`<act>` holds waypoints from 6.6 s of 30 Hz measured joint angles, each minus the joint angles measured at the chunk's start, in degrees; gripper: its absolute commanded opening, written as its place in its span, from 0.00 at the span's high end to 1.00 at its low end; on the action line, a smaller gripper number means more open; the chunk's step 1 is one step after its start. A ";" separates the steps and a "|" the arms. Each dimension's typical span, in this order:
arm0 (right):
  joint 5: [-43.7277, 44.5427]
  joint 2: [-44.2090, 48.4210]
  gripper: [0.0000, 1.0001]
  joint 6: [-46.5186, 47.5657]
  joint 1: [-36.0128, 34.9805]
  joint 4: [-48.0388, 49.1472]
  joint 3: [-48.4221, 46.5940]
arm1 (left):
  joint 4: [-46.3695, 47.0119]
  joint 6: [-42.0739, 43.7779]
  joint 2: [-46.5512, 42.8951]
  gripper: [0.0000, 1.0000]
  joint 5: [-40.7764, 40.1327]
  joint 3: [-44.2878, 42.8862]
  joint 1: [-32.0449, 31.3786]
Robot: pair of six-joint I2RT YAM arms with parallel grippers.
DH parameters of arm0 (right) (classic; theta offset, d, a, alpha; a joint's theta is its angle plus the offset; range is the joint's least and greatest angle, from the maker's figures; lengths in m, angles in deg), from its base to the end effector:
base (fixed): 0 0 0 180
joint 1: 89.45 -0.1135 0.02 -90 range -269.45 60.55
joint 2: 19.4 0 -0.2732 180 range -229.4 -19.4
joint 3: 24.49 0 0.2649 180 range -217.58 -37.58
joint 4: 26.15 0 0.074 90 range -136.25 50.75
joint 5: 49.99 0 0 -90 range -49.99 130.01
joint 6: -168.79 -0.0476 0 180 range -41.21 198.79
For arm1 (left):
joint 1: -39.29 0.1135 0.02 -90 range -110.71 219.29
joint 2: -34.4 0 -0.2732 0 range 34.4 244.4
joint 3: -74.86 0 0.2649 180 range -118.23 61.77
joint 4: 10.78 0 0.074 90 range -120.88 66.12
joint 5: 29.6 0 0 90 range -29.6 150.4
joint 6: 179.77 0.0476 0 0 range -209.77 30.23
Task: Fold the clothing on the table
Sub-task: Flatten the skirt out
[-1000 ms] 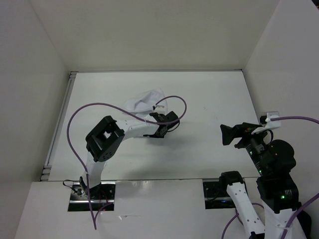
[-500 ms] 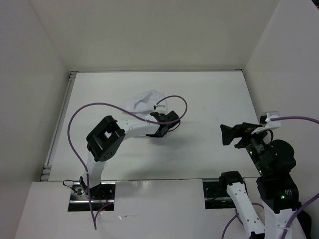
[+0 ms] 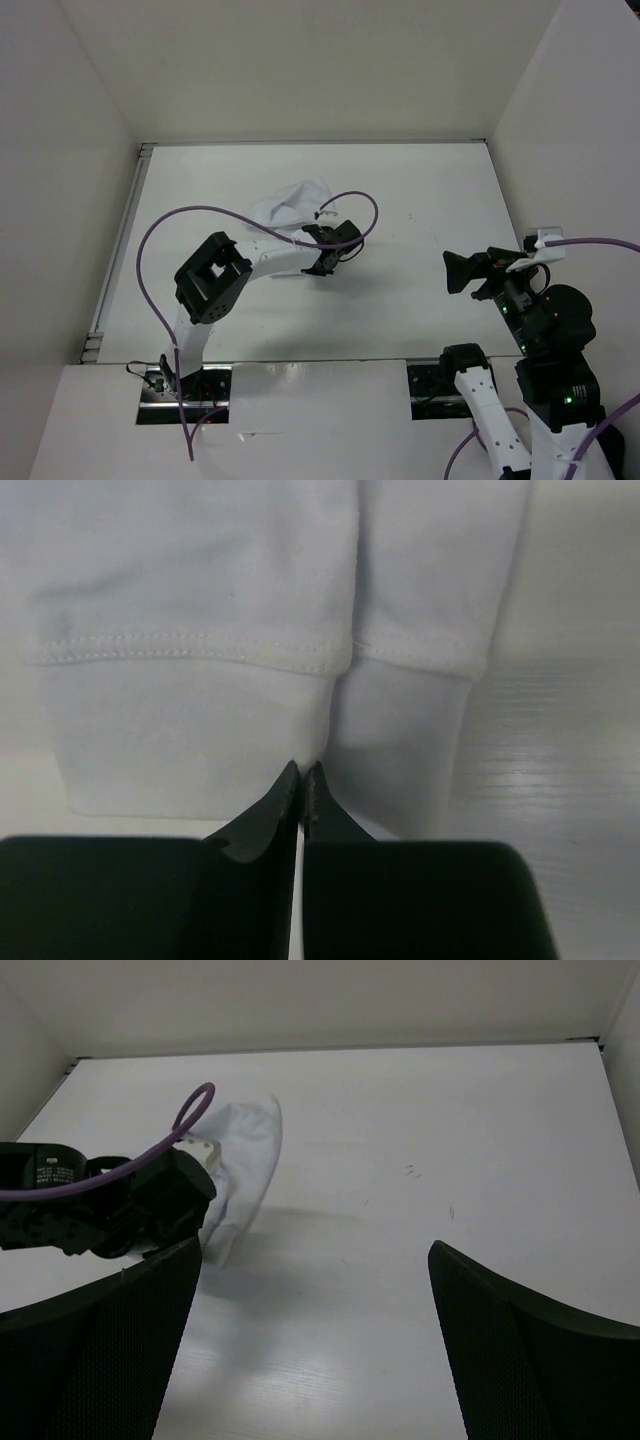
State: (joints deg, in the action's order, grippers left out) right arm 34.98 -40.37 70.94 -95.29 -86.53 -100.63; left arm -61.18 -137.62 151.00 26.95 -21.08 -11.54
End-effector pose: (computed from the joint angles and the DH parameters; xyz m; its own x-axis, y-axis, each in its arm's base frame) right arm 0.0365 0.0079 0.4177 -0.1152 0.1250 -0.9854 -0.1741 0.9742 0.1439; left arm 0.2901 -0.3145 0.1568 -0.7967 -0.0015 -0.6044 -0.0847 0.9904 0.1092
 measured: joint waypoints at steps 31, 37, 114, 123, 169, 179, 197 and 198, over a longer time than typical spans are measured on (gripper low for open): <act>-3.45 0.61 0.02 0.92 0.98 -0.22 -0.87 | 2.45 -6.14 -71.10 0.00 21.88 39.71 17.90; -14.29 -5.09 0.02 2.99 1.29 1.33 -5.49 | 0.50 -6.29 -75.49 0.06 20.68 38.21 17.90; -20.00 -110.53 1.00 27.30 -23.65 14.56 -42.62 | -2.75 -6.40 -57.31 0.00 12.79 33.94 22.25; -20.92 -102.79 0.01 31.80 -19.58 14.56 -33.79 | 12.17 6.32 -40.74 0.00 23.50 28.87 31.93; -34.16 -97.46 0.12 13.00 -12.11 20.28 -23.12 | 8.50 40.22 1.84 0.74 62.25 -4.26 51.08; -34.10 -101.31 0.12 11.74 -12.13 20.22 -27.89 | 9.05 40.26 1.86 0.92 61.40 -4.11 50.25; -30.40 -105.28 0.66 11.19 -15.63 19.96 -29.20 | 9.20 40.15 1.86 0.97 60.24 -3.98 48.85; -29.94 -105.44 0.72 11.21 -15.87 19.85 -29.11 | 9.22 40.15 1.84 0.97 60.22 -3.93 48.85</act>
State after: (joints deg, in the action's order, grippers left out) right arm 5.03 -145.81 82.15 -111.16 -66.69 -129.74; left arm -51.95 -97.47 152.83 87.17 -25.01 37.31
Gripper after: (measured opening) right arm 0.376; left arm 0.098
